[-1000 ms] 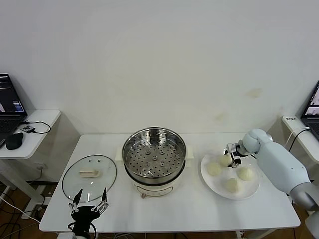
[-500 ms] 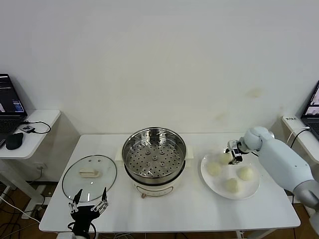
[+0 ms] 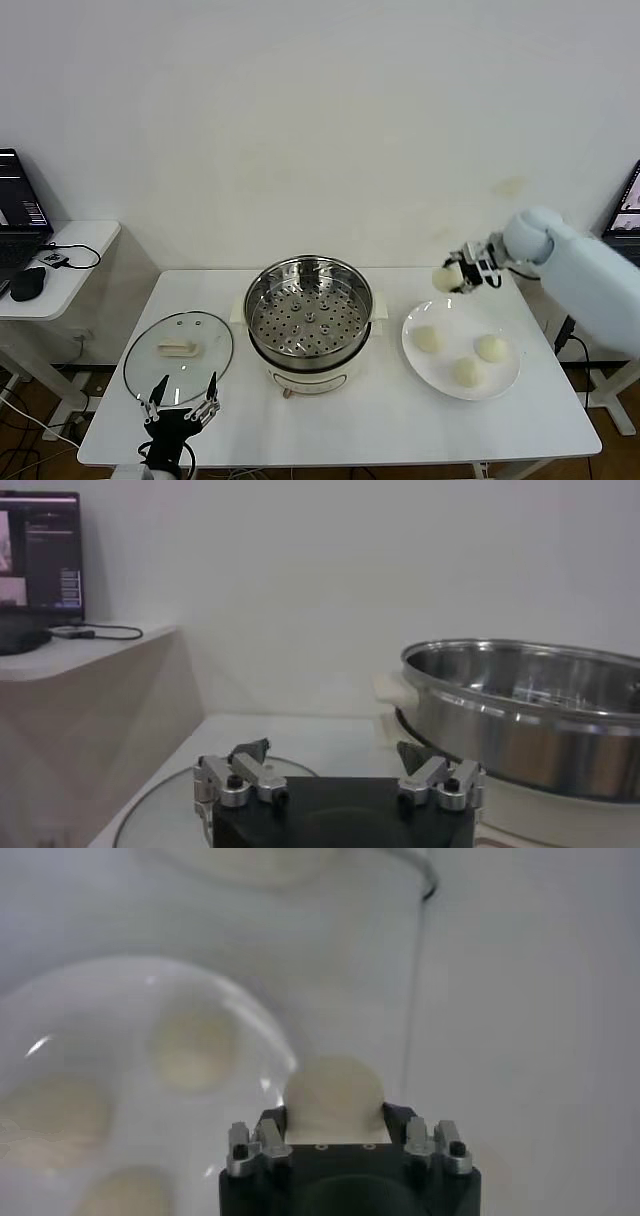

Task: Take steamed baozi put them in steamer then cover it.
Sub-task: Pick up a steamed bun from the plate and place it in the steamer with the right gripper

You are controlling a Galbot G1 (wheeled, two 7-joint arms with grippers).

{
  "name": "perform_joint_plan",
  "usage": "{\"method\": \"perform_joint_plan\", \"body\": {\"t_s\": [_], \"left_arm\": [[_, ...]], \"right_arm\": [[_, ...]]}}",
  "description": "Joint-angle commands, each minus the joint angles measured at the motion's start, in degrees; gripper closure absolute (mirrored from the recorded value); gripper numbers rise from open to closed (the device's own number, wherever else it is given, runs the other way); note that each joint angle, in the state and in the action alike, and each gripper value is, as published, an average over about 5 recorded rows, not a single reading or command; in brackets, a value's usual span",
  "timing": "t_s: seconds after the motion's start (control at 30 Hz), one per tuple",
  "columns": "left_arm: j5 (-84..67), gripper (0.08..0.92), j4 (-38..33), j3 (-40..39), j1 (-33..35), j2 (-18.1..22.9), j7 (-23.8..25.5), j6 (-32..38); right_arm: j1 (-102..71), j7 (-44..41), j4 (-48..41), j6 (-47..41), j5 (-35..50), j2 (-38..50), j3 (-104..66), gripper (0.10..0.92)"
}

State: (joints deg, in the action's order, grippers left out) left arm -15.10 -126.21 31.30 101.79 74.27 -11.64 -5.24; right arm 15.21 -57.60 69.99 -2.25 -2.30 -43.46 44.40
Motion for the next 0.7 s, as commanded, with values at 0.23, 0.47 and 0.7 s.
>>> {"method": "perform_joint_plan", "body": {"t_s": [0.23,0.47,0.7], "left_arm": [[-0.8,0.177,0.8,1.0,-1.0,-0.7,0.7,0.0],[-1.0,0.177,1.1,1.4,-1.7,-0.3,1.0,-0.1],[-1.2,0.177,0.8,2.6,-1.3,-0.3,1.1,-0.1]], "right_arm": [[20.3,4.2,0.5,3.8,15.2,-16.8,20.3,0.408],[18.4,6.6,-2.4,9.4,9.5,-26.2,26.5,0.411],[14.6,7.3,-5.7,14.9,1.8,-30.8,28.2,0.411]]}}
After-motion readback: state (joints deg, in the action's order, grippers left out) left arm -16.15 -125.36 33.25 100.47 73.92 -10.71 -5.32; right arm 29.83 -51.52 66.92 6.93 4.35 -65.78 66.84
